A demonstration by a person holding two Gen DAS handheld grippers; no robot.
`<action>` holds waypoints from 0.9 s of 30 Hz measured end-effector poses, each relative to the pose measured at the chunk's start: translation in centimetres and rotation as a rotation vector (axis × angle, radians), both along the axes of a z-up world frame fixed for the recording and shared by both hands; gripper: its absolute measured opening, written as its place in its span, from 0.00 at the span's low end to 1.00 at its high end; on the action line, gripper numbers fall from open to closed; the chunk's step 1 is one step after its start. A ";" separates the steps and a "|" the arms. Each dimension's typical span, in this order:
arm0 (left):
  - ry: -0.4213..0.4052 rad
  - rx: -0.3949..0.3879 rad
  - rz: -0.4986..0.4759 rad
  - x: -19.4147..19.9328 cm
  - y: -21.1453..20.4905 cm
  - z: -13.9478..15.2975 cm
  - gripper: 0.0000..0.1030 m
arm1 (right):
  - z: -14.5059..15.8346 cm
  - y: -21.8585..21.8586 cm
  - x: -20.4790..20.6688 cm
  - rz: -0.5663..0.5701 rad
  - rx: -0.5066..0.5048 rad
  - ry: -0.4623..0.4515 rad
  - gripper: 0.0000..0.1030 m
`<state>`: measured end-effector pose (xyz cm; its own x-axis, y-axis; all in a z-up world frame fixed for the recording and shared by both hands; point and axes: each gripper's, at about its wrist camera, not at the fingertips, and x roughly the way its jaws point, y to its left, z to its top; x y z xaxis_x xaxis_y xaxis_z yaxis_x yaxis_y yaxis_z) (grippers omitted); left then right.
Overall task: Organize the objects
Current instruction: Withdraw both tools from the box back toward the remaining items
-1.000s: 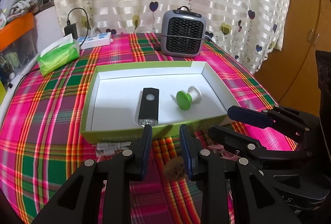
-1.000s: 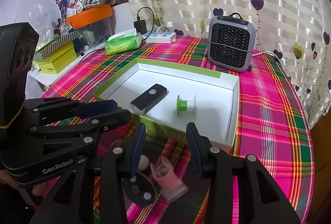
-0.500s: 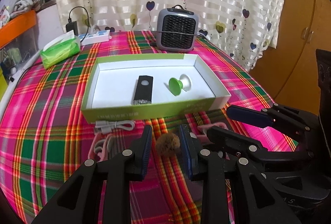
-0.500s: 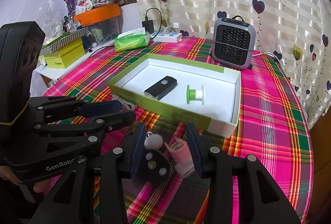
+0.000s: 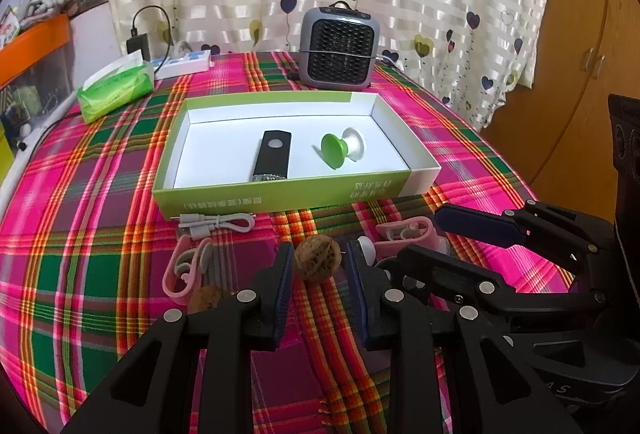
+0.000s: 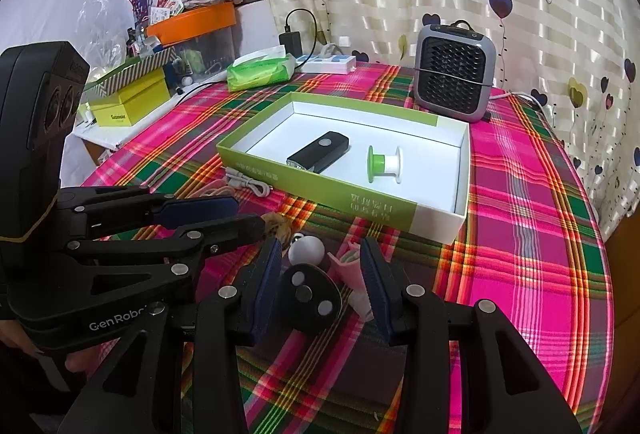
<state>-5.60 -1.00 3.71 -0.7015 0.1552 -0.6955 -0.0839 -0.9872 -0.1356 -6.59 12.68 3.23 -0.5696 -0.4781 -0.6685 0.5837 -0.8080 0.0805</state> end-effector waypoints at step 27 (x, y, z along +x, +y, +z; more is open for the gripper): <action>-0.027 0.061 -0.103 1.3 2.2 -1.3 0.26 | -1.2 3.6 0.4 -0.055 -0.012 -0.027 0.41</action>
